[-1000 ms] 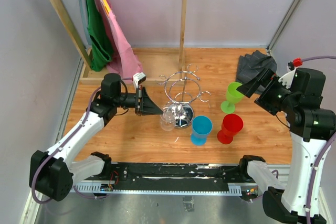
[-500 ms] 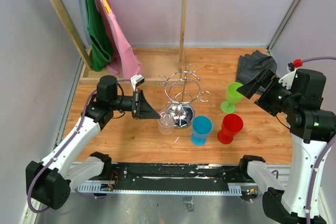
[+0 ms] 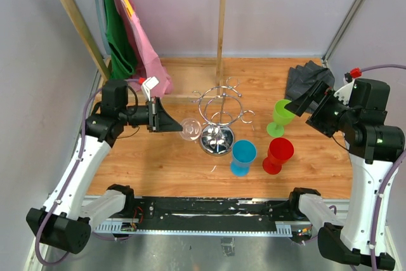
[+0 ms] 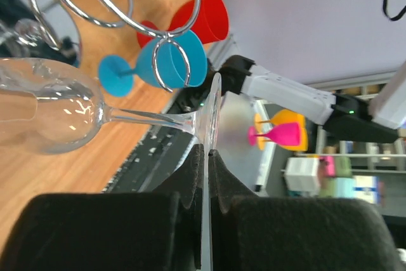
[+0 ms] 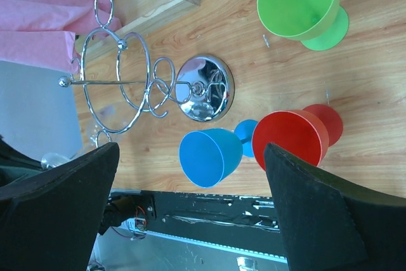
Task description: Take the wine glass off the wine glass rack
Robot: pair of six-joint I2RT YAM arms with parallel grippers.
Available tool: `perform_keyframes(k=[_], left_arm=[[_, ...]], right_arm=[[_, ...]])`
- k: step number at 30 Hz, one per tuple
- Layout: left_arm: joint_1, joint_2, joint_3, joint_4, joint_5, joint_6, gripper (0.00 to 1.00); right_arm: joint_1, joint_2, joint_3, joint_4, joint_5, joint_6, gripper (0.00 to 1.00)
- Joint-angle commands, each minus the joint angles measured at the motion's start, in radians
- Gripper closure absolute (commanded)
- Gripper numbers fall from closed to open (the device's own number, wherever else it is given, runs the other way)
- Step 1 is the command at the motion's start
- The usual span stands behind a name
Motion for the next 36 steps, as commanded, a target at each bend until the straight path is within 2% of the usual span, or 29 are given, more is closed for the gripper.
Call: perform_keyframes(k=[1,12,17,23,31,36], left_arm=[[0.004,0.015,0.131,-0.201,-0.090,0.276,1.00],[0.004,-0.034,0.214,-0.361,-0.256,0.461,1.00],[0.004,-0.038,0.255,-0.404,-0.313,0.610,1.00],[-0.012,-0.039,0.276,-0.418,-0.317,0.734,1.00],[-0.084,0.039,0.443,-0.415,-0.321,0.834,1.00],[-0.135,0.074,0.489,-0.415,-0.318,0.946,1.00]], right_arm=[[-0.005,0.005,-0.011,0.029,-0.025,-0.020,0.01],[-0.006,0.017,-0.029,0.064,-0.035,-0.022,0.01],[-0.005,0.024,-0.042,0.082,-0.045,-0.019,0.01],[-0.006,0.046,-0.029,0.096,-0.052,-0.027,0.01],[-0.006,0.069,-0.012,0.103,-0.056,-0.032,0.01],[-0.006,0.075,-0.010,0.112,-0.058,-0.029,0.02]])
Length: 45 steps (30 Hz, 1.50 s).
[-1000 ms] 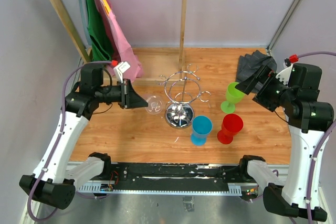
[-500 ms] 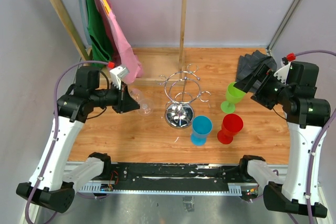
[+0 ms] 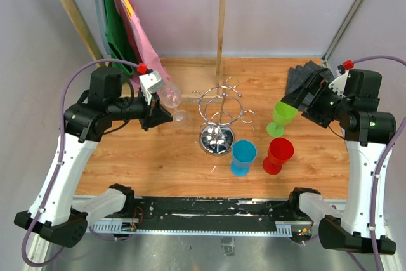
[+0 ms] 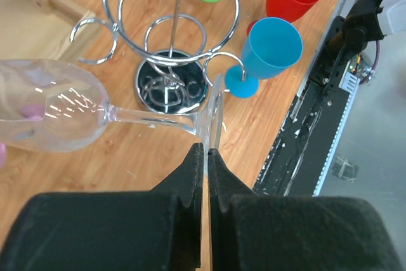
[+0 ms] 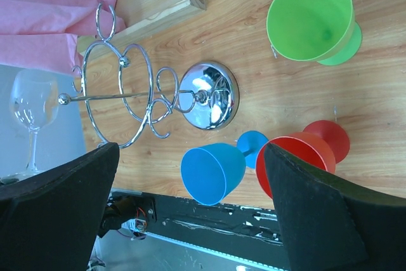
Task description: Take the wine glass off the wine glass rack
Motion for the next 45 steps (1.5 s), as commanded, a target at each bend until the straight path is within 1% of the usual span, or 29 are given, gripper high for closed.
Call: perform_keyframes(k=[1,8,16,19,25,32,36,40,45], left_arm=[[-0.057,0.027,0.060,0.038,0.006,0.152,1.00],[-0.194,0.115,0.157,0.041,-0.114,0.320,1.00],[-0.292,0.171,0.229,0.041,-0.234,0.510,1.00],[-0.326,0.166,0.224,0.041,-0.277,0.580,1.00],[-0.392,0.122,0.166,0.071,-0.348,0.721,1.00],[-0.433,0.036,0.078,0.101,-0.342,0.842,1.00],[-0.433,-0.046,0.006,0.097,-0.288,0.924,1.00],[-0.433,-0.103,-0.054,0.096,-0.255,0.998,1.00],[-0.435,-0.121,-0.069,0.089,-0.226,1.012,1.00]], right_arm=[[-0.004,0.001,0.025,0.024,-0.012,-0.012,0.01],[-0.005,0.012,0.039,0.032,-0.018,-0.016,0.02],[-0.005,0.093,0.138,0.028,-0.079,-0.053,0.01],[-0.005,0.150,0.206,0.025,-0.131,-0.078,0.01],[0.005,0.298,0.357,0.031,-0.261,-0.113,0.01],[0.080,0.466,0.565,0.062,-0.448,-0.123,0.01],[0.150,0.542,0.646,0.086,-0.550,-0.115,0.01],[0.235,0.590,0.672,0.112,-0.642,-0.115,0.00],[0.318,0.609,0.642,0.152,-0.693,-0.104,0.02]])
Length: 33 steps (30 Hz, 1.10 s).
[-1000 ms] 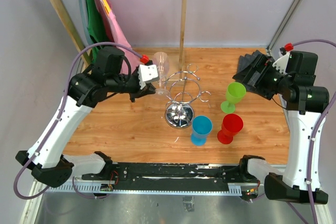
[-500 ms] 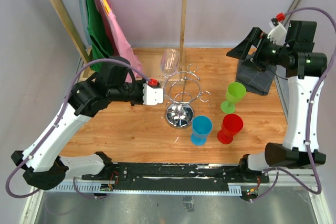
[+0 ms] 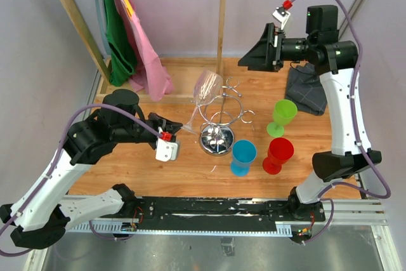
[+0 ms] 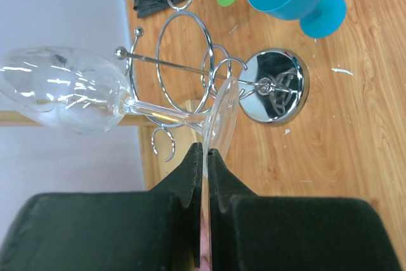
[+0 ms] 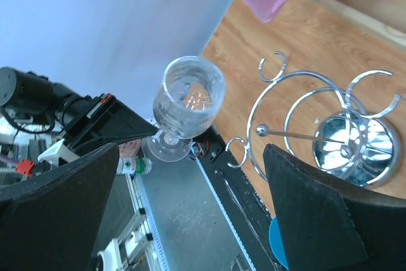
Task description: Take the wine glass off the wine glass rack
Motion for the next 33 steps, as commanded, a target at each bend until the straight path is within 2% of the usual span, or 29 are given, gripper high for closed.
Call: perform_keyframes(k=[1,8,15,19,33], left_arm=[[-0.008,-0.016,-0.003,0.055,0.052,0.068,1.00],[-0.008,-0.021,-0.020,-0.030,0.094,0.168,1.00],[-0.008,-0.032,-0.038,-0.053,0.113,0.199,1.00],[-0.008,-0.037,-0.038,-0.054,0.114,0.217,1.00],[-0.008,-0.069,-0.045,-0.054,0.125,0.243,1.00]], right_arm=[[0.075,0.008,-0.001,0.064,-0.105,0.006,0.03],[0.168,0.053,0.060,0.114,-0.131,0.038,0.07],[0.228,0.023,0.016,0.109,-0.138,0.018,0.10],[0.278,0.022,-0.008,0.048,-0.113,-0.040,0.10],[0.288,0.003,-0.063,-0.019,-0.091,-0.100,0.11]])
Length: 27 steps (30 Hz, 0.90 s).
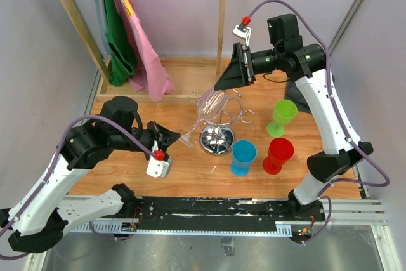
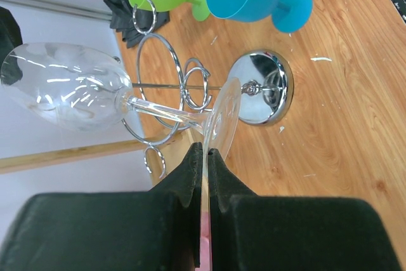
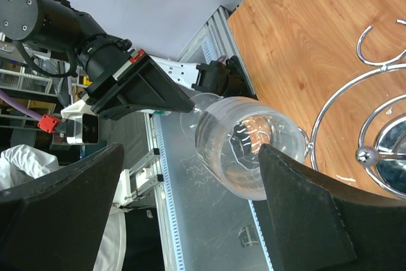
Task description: Take the wine glass off the wine glass rack
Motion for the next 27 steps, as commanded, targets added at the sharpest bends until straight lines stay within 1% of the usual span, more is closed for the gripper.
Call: perform_keyframes(k=[1,7,9,11,20,22,27], left_arm=[[-0.007,-0.018,0.000,0.039,0.035,0.029,1.00],[-0.008,-0.027,-0.020,0.040,0.026,0.060,1.00],[-0.008,-0.031,-0.030,0.041,0.019,0.080,1.00],[-0.008,-0.035,-0.038,0.040,0.017,0.093,1.00],[-0.008,-0.048,-0.053,0.042,0.014,0.120,1.00],[-0.008,-0.050,-0.056,0.042,0.014,0.128,1.00],[-0.008,-0.056,-0.060,0.042,0.012,0.145,1.00]], right_arm=[[0.012,-0.034,-0.022,-0.028,-0.002,-0.039,0.11],[0.054,-0.033,-0.039,-0.032,-0.016,-0.058,0.12],[0.081,-0.032,-0.047,-0.040,-0.017,-0.069,0.14],[0.100,-0.032,-0.064,-0.048,-0.017,-0.079,0.18],[0.115,-0.066,-0.174,-0.083,-0.021,-0.105,0.45],[0.116,-0.068,-0.187,-0.088,-0.021,-0.108,0.53],[0.119,-0.074,-0.201,-0.091,-0.021,-0.113,0.80]])
